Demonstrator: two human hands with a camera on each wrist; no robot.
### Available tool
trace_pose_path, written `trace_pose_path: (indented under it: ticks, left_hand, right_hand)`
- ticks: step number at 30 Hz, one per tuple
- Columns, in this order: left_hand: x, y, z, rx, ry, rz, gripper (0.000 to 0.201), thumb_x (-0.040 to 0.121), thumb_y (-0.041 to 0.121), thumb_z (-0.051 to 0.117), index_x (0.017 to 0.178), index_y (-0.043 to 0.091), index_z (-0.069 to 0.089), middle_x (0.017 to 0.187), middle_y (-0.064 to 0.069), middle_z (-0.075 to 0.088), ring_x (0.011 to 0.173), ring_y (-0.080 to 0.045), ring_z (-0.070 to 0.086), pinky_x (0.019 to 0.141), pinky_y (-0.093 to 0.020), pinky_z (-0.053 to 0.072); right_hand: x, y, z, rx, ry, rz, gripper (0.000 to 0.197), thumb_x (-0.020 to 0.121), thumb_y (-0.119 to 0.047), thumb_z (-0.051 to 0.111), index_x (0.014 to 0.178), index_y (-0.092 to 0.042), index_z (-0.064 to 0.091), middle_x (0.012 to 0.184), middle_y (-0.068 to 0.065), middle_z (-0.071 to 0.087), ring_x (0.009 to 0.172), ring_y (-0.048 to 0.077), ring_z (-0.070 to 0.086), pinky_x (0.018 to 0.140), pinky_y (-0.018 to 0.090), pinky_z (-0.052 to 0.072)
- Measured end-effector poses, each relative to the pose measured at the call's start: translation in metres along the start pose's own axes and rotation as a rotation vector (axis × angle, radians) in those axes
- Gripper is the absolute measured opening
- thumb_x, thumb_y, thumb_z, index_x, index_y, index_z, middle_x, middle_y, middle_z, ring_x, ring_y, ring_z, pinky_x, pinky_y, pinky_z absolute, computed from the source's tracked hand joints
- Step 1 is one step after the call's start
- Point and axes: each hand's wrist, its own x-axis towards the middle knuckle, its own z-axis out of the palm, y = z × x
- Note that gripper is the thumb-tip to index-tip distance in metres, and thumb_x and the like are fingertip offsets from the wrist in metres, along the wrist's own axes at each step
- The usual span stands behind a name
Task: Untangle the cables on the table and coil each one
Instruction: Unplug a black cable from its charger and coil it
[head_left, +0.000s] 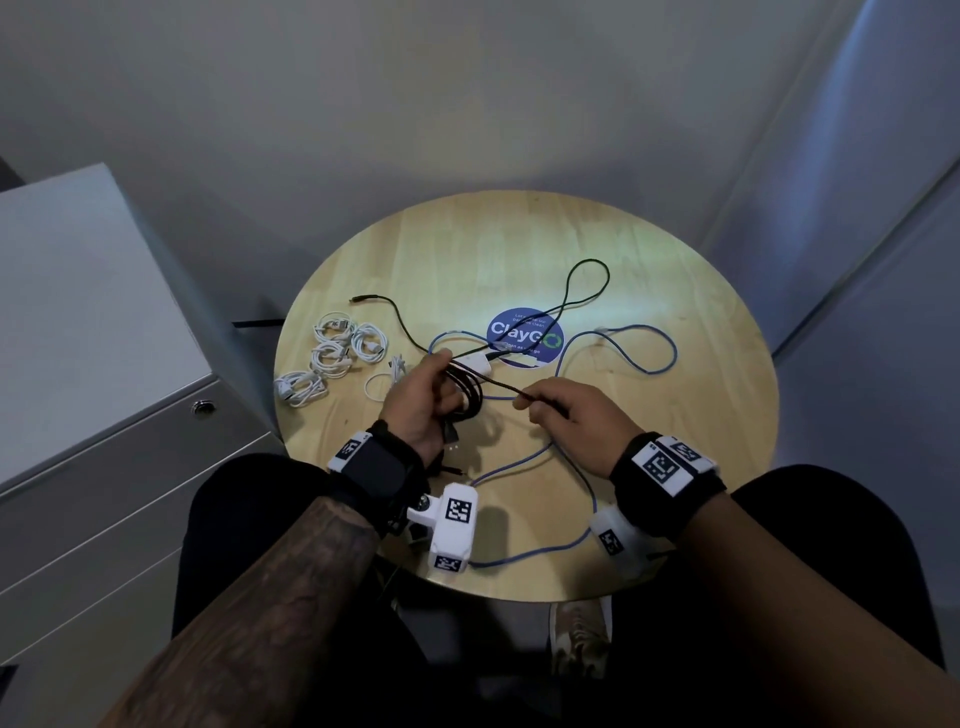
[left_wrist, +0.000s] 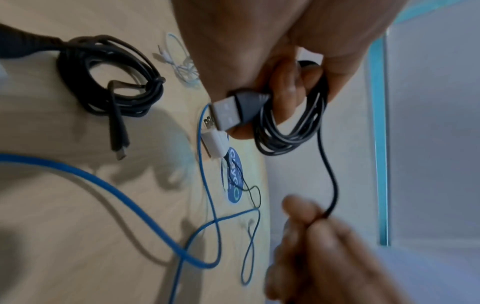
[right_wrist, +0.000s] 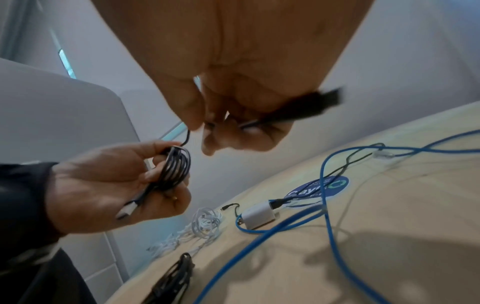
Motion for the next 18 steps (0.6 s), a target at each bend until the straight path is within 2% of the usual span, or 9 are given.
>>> trace_pose_path:
  ticks: [2, 4, 5, 8, 10, 11, 14, 16, 18]
  left_hand:
    - [0.0, 0.005, -0.004, -0.122, 0.008, -0.045, 0.043, 0.095, 0.023, 0.055, 0.058, 0.024, 0.034, 0.049, 0.006, 0.022, 0.039, -0.008, 0.021, 0.046, -0.02, 0.019]
    - [0.0, 0.004, -0.006, -0.161, -0.013, -0.099, 0.048, 0.096, 0.025, 0.053, 0.052, 0.026, 0.032, 0.048, 0.007, 0.02, 0.039, -0.008, 0.02, 0.052, -0.022, 0.016]
    - [-0.002, 0.003, -0.005, -0.171, -0.032, -0.119, 0.051, 0.096, 0.026, 0.052, 0.05, 0.025, 0.032, 0.047, 0.007, 0.02, 0.039, -0.007, 0.02, 0.053, -0.022, 0.015]
    - [-0.006, 0.002, 0.0, -0.157, -0.096, -0.124, 0.057, 0.099, 0.025, 0.049, 0.043, 0.016, 0.045, 0.045, 0.008, 0.019, 0.039, -0.006, 0.018, 0.056, -0.022, 0.009]
    - [-0.011, 0.0, 0.006, -0.102, -0.126, -0.128, 0.063, 0.1, 0.025, 0.046, 0.041, 0.007, 0.057, 0.044, 0.008, 0.019, 0.039, -0.005, 0.017, 0.058, -0.024, 0.007]
    - [-0.013, -0.002, 0.008, -0.088, -0.13, -0.139, 0.063, 0.1, 0.025, 0.046, 0.041, 0.007, 0.058, 0.044, 0.008, 0.019, 0.039, -0.005, 0.017, 0.057, -0.023, 0.007]
    - [-0.015, -0.01, 0.011, -0.068, -0.14, -0.18, 0.049, 0.097, 0.024, 0.052, 0.049, 0.019, 0.045, 0.046, 0.006, 0.021, 0.039, -0.007, 0.019, 0.056, -0.023, 0.008]
    - [-0.017, -0.014, 0.011, -0.062, -0.159, -0.195, 0.042, 0.095, 0.023, 0.055, 0.059, 0.02, 0.033, 0.047, 0.005, 0.022, 0.039, -0.008, 0.02, 0.052, -0.022, 0.01]
    - [-0.019, -0.015, 0.013, -0.06, -0.189, -0.219, 0.033, 0.094, 0.021, 0.054, 0.067, 0.019, 0.036, 0.047, 0.005, 0.024, 0.037, -0.007, 0.021, 0.043, -0.018, 0.016]
  right_hand:
    - [0.0, 0.004, -0.001, -0.14, -0.084, -0.015, 0.021, 0.099, -0.015, 0.052, 0.108, -0.019, 0.07, 0.101, -0.001, 0.064, 0.093, 0.016, 0.06, 0.082, 0.025, 0.046]
    - [0.0, 0.006, 0.001, -0.303, -0.166, -0.03, 0.02, 0.098, -0.019, 0.054, 0.107, -0.021, 0.072, 0.1, -0.001, 0.063, 0.093, 0.018, 0.059, 0.086, 0.033, 0.047]
    - [-0.001, 0.006, 0.002, -0.307, -0.181, -0.007, 0.018, 0.096, -0.02, 0.056, 0.103, -0.023, 0.072, 0.097, -0.002, 0.064, 0.09, 0.019, 0.06, 0.086, 0.037, 0.049]
    - [-0.003, -0.002, 0.004, 0.015, -0.087, 0.106, 0.016, 0.092, -0.013, 0.057, 0.087, -0.022, 0.069, 0.08, 0.005, 0.07, 0.073, 0.024, 0.065, 0.075, 0.04, 0.054]
    - [-0.001, -0.007, 0.004, 0.26, 0.053, 0.147, 0.017, 0.094, -0.005, 0.054, 0.086, -0.016, 0.065, 0.08, 0.013, 0.07, 0.069, 0.02, 0.069, 0.071, 0.036, 0.054]
    - [0.001, -0.009, 0.004, 0.382, 0.109, 0.162, 0.017, 0.096, -0.003, 0.052, 0.088, -0.012, 0.064, 0.081, 0.014, 0.068, 0.07, 0.019, 0.071, 0.071, 0.033, 0.054]
    - [0.006, -0.01, 0.003, 0.713, 0.17, 0.246, 0.015, 0.1, -0.002, 0.046, 0.095, -0.006, 0.059, 0.086, 0.017, 0.066, 0.076, 0.021, 0.074, 0.071, 0.026, 0.057]
    - [0.006, -0.008, 0.003, 0.821, 0.166, 0.303, 0.016, 0.101, -0.004, 0.045, 0.094, -0.007, 0.059, 0.087, 0.018, 0.066, 0.075, 0.02, 0.074, 0.07, 0.025, 0.058]
    - [0.006, -0.005, 0.004, 0.892, 0.142, 0.362, 0.018, 0.101, -0.003, 0.044, 0.092, -0.008, 0.059, 0.082, 0.014, 0.064, 0.066, 0.017, 0.072, 0.062, 0.023, 0.057]
